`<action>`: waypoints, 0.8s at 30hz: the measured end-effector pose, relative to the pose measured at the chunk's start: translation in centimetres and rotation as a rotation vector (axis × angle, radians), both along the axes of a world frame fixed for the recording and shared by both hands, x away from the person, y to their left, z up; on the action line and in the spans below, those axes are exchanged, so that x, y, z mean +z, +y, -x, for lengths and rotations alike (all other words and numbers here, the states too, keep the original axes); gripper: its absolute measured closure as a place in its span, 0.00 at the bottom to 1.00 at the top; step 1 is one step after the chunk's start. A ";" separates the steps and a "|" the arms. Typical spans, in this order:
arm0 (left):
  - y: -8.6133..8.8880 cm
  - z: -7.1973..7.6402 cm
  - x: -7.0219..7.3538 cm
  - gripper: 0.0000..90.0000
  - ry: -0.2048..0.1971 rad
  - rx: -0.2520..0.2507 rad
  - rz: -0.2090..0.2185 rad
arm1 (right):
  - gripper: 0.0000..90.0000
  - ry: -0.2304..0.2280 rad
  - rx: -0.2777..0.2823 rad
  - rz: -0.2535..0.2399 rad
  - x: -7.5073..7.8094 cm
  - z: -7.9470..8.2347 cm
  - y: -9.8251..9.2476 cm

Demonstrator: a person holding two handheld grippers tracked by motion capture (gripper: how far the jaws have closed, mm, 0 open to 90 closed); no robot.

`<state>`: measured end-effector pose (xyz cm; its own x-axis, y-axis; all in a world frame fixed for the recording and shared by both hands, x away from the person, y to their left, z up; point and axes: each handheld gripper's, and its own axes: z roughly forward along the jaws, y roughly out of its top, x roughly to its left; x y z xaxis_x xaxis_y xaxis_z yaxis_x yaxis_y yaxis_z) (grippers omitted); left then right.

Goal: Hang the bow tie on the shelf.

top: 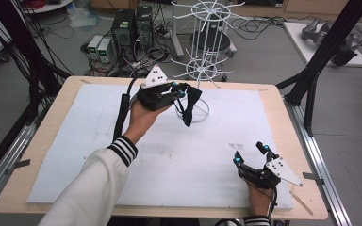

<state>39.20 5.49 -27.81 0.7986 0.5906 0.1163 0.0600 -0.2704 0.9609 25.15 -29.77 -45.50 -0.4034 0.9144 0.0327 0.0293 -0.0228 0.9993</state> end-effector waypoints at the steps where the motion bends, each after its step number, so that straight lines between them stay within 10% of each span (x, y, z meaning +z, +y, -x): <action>1: -0.2 0.0 0.0 0.90 0.000 -0.005 -0.004 | 0.12 0.000 0.000 0.000 0.0 0.0 0.0; 24: 0.3 0.7 1.3 0.90 -0.037 0.002 -0.013 | 0.12 -0.002 0.001 0.005 0.0 0.0 0.0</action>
<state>38.48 5.83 -26.50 0.7926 0.5901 0.1537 0.0248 -0.2830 0.9588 25.18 -29.76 -45.49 -0.4045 0.9141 0.0277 0.0273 -0.0182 0.9995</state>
